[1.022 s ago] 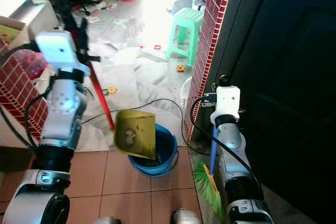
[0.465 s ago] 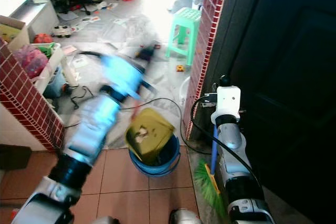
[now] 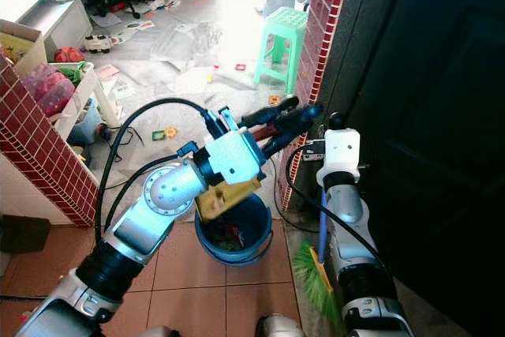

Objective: Sweep floor

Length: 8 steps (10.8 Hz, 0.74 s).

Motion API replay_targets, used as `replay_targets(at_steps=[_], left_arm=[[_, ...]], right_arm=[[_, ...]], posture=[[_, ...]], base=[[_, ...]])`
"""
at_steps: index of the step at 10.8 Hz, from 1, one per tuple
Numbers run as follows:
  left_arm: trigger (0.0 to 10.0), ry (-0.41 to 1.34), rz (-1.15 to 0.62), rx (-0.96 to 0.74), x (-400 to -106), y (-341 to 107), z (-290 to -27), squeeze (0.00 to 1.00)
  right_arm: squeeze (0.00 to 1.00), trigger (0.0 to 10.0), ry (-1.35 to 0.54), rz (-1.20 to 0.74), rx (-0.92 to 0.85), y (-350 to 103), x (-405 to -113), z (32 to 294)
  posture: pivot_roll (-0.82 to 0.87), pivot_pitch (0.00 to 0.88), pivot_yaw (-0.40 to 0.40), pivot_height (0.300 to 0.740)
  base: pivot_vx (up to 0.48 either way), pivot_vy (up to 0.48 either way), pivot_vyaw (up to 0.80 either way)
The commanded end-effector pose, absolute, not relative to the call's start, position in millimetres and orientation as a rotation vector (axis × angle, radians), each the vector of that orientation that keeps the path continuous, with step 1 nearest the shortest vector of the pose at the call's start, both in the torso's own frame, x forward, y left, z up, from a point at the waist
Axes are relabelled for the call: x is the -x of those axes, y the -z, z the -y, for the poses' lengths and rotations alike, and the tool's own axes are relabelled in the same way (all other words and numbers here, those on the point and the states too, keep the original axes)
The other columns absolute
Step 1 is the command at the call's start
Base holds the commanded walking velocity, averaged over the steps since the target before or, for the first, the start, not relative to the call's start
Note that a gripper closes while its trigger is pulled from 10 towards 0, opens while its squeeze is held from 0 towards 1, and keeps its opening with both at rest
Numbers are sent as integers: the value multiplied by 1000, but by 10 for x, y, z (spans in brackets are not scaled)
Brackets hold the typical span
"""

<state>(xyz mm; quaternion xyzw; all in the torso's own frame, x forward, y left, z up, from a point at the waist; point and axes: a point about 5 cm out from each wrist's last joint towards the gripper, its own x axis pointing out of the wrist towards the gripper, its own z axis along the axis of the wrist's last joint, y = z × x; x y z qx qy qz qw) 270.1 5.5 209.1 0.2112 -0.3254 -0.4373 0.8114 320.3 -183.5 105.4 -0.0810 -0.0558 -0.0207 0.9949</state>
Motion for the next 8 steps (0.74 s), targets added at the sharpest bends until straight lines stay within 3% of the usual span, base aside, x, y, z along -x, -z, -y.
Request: replay_targets(at_steps=[1, 4, 8], left_arm=[[10000, 898, 742, -422, -2695, -2238, -82, 0], [10000, 770, 797, -416, -2788, -2415, -202, 0], [10000, 420, 846, -265, -3065, -2866, -643, 0]], right_arm=[[0, 10000, 48, 155, 164, -1152, -3254, 1830], [0, 10000, 45, 154, 164, -1152, -3260, 1826], [0, 10000, 45, 154, 163, -1146, -3268, 1816]], posture=[[-75, 0, -14, 740], [-73, 0, -16, 740], [-66, 0, -19, 740]], base=[[0, 0, 0], [0, 0, 0], [0, 0, 0]])
